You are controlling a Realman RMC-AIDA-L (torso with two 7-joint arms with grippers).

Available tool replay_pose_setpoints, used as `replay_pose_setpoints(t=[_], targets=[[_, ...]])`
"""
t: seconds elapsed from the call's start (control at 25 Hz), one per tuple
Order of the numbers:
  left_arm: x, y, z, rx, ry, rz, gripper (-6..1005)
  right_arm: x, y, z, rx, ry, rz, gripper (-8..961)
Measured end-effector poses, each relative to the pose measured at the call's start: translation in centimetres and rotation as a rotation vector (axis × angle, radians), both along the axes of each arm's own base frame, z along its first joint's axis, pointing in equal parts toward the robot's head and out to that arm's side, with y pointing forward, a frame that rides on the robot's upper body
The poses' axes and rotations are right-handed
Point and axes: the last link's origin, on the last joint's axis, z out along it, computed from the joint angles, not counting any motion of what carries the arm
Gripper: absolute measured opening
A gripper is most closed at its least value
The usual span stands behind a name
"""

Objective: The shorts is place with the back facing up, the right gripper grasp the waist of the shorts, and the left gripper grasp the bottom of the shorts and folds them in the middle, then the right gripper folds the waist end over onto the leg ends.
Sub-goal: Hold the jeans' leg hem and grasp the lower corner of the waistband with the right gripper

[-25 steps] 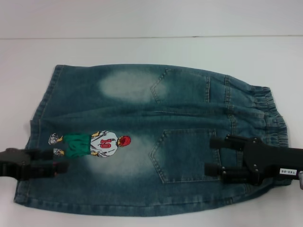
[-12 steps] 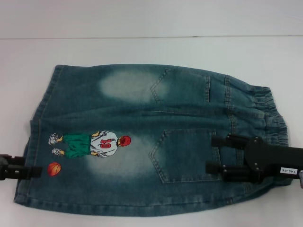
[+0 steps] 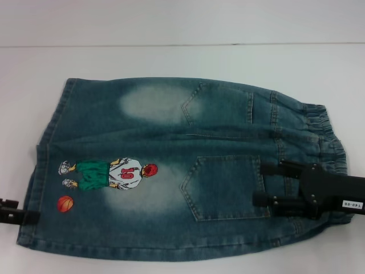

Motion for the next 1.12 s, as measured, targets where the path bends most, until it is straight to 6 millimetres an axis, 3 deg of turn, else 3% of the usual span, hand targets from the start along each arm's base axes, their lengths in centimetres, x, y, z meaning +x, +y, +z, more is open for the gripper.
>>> replay_pose_setpoints(t=[0.48, 1.12], targets=[[-0.9, -0.8, -0.2, -0.059, 0.056, 0.057, 845, 0.2, 0.2, 0.2, 0.015, -0.004, -0.009, 929], [-0.2, -0.8, -1.2, -0.104, 0.023, 0.047, 841, 0.4, 0.0, 0.4, 0.023, 0.003, -0.017, 930]])
